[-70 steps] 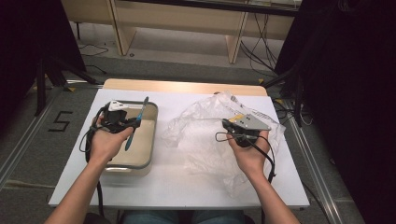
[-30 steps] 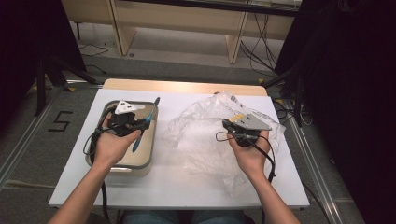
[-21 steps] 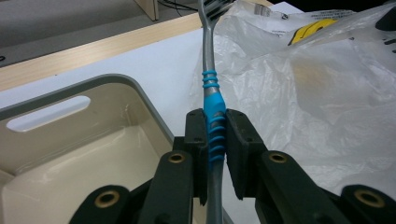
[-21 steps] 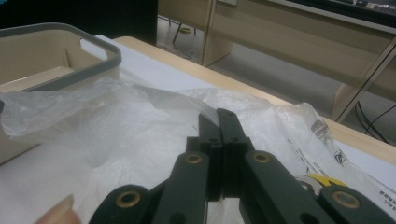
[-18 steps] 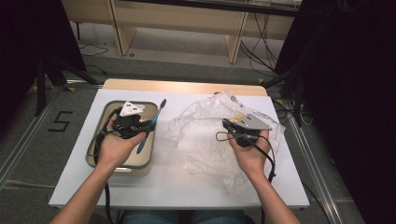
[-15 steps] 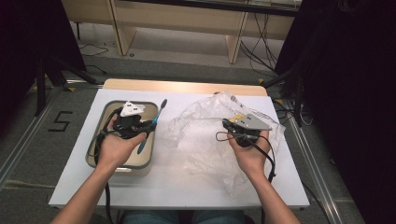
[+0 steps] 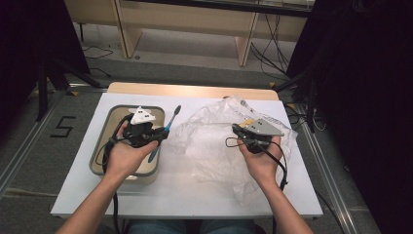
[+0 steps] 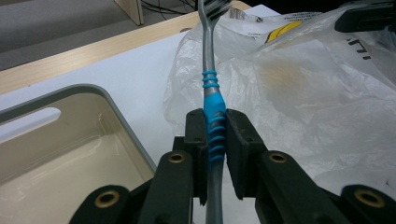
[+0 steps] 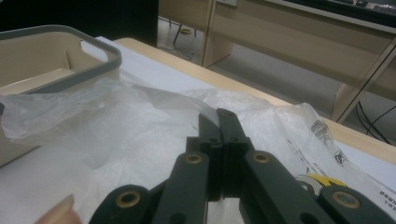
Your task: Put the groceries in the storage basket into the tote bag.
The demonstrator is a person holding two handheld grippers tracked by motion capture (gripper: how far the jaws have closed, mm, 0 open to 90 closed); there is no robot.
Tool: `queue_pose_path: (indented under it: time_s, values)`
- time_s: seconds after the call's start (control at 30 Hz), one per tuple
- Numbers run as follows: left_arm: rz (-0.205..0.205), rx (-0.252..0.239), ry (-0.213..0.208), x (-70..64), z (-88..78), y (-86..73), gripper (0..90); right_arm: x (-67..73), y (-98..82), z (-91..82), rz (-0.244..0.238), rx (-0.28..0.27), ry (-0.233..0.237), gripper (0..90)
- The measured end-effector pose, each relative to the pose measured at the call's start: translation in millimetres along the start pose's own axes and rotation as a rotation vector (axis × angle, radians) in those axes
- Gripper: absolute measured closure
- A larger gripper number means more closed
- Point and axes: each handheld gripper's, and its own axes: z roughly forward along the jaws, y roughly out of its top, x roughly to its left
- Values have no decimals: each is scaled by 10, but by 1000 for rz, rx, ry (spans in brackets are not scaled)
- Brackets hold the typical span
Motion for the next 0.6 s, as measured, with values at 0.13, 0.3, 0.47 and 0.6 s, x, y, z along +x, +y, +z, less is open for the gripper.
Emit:
queue_pose_path:
  time_s: [0.13, 0.3, 0.47, 0.6]
  values:
    - [5, -2, -12, -53, 10, 1, 791, 3, 1, -1, 1, 0, 1, 900]
    - [19, 5, -21, -103, 35, 0, 791, 5, 2, -1, 2, -1, 2, 900]
    - [22, 9, -23, -121, 52, -7, 791, 0, 1, -3, 4, -2, 0, 900]
    - [27, 7, -27, -148, 57, -6, 791, 3, 2, -2, 3, -3, 1, 900]
